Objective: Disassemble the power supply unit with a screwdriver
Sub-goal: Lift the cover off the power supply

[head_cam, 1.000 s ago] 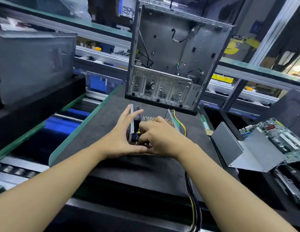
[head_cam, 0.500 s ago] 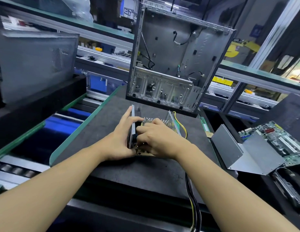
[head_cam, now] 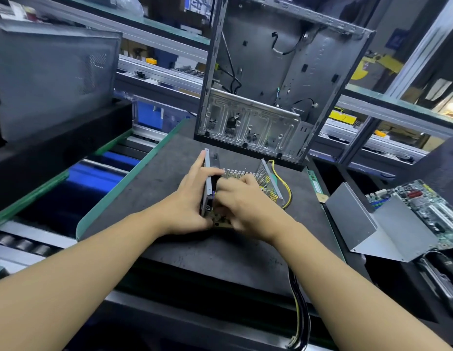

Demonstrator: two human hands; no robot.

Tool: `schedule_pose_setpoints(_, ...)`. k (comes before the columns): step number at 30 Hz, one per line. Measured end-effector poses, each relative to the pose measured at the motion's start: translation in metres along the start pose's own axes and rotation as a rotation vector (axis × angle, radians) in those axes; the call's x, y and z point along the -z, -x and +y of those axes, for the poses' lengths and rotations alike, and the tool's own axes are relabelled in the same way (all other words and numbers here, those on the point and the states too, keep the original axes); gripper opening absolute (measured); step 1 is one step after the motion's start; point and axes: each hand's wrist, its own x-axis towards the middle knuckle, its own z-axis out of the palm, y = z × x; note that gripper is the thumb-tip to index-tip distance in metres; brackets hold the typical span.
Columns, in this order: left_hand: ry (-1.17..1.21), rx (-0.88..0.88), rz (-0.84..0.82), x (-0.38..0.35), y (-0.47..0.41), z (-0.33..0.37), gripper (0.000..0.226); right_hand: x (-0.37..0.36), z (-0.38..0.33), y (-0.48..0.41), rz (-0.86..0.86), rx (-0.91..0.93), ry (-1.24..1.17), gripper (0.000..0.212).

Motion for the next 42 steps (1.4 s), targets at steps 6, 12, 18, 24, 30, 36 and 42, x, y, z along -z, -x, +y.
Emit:
schedule_pose_setpoints(6, 0.002, 0.024, 0.006, 0.003, 0.001, 0.001, 0.095, 0.047, 0.037, 0.002, -0.061, -0.036, -0.233, 0.004)
schedule_pose_setpoints(12, 0.018, 0.016, 0.038, 0.005, 0.003, 0.004, 0.104, 0.044, 0.040, -0.002, -0.095, -0.194, -0.463, 0.005)
schedule_pose_setpoints(18, 0.169, 0.063, 0.033, 0.007, -0.003, 0.002, 0.107, 0.047, 0.045, -0.021, -0.164, -0.333, -0.645, 0.022)
schedule_pose_setpoints(24, 0.341, 0.175, 0.075, 0.011, -0.009, -0.002, 0.109, 0.035, 0.050, -0.046, -0.113, -0.418, -0.668, 0.024)
schedule_pose_setpoints(30, 0.361, 0.186, 0.039, 0.010, -0.010, -0.009, 0.121, 0.027, 0.067, -0.065, -0.293, -0.332, -0.565, 0.095)
schedule_pose_setpoints(36, 0.222, 0.198, 0.059, 0.008, -0.010, -0.003, 0.115, 0.005, 0.075, -0.079, -0.356, -0.324, -0.634, 0.107)
schedule_pose_setpoints(42, 0.153, 0.192, 0.082, 0.007, -0.008, 0.003, 0.099, 0.002, 0.072, -0.071, -0.279, -0.321, -0.714, 0.111)
